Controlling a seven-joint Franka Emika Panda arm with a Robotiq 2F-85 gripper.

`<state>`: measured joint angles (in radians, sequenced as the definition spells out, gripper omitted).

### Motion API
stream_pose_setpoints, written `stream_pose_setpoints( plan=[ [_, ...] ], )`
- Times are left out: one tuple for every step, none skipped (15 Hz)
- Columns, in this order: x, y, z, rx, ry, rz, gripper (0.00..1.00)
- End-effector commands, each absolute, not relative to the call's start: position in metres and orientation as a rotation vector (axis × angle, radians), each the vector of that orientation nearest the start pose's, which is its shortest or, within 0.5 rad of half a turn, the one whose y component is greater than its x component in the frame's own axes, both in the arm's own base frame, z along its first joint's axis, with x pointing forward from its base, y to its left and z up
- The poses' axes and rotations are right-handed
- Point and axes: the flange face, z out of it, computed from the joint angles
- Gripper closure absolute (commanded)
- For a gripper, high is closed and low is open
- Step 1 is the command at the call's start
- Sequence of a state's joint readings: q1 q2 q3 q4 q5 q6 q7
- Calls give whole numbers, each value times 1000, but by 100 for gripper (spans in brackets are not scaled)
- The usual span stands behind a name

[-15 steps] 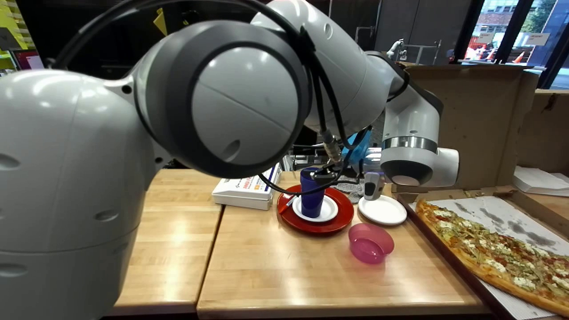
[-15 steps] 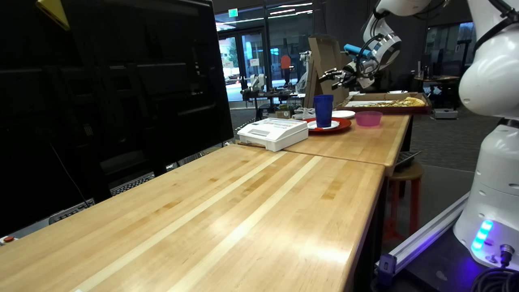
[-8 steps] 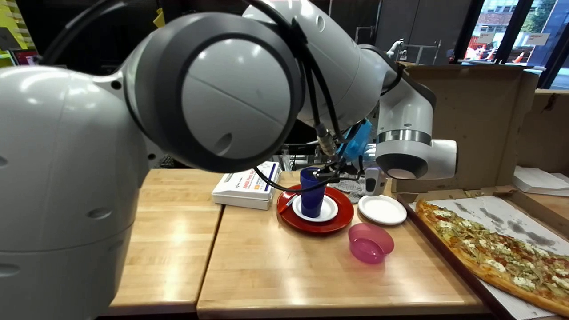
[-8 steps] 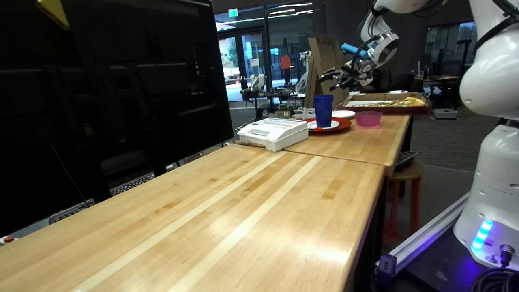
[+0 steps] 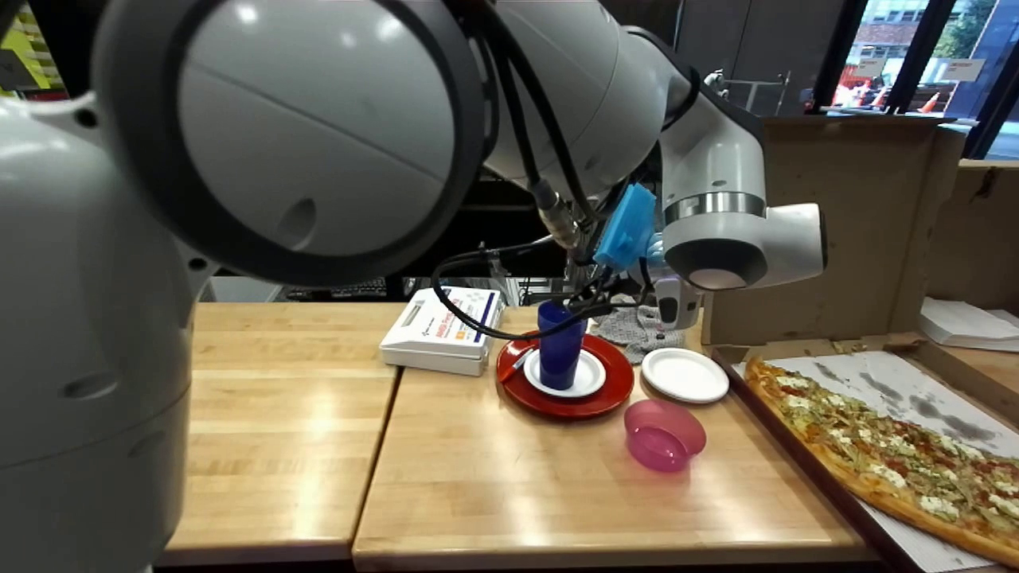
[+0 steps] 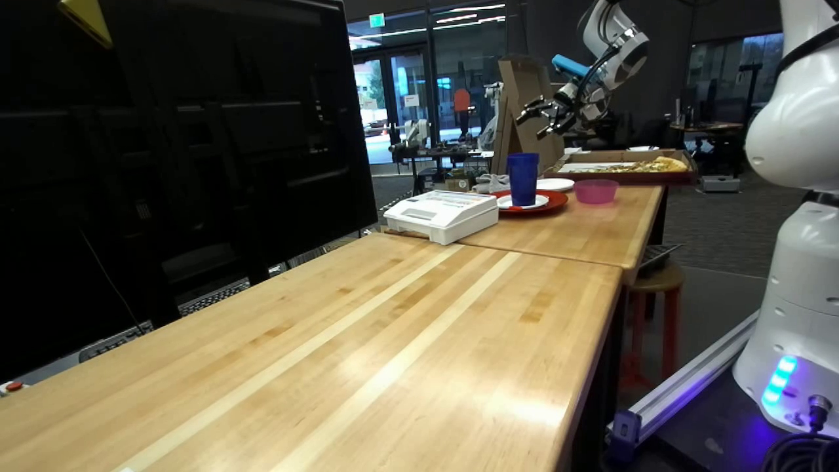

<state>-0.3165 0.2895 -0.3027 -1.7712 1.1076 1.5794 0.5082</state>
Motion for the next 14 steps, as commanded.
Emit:
stream_pose_setpoints(
  plan=[
    [531, -244, 435, -1660, 1376, 323, 0],
    [529, -241, 436, -1690, 1374, 294, 0],
    [526, -238, 437, -1717, 1368, 267, 0],
    [524, -234, 439, -1748, 1365, 229, 0],
    [521, -232, 440, -1775, 1358, 198, 0],
    [518, -229, 441, -1801, 1353, 156, 0],
    [515, -226, 443, -1822, 1348, 120, 0],
    [512, -223, 444, -1840, 1345, 86, 0],
    [508, -221, 446, -1858, 1339, 52, 0],
    [504, -218, 448, -1873, 1335, 23, 0],
    [500, -216, 449, -1885, 1332, -3, 0],
    [496, -213, 450, -1900, 1329, -31, 0],
    [493, -210, 450, -1917, 1325, -54, 0],
    [490, -206, 448, -1938, 1320, -79, 0]
  ],
)
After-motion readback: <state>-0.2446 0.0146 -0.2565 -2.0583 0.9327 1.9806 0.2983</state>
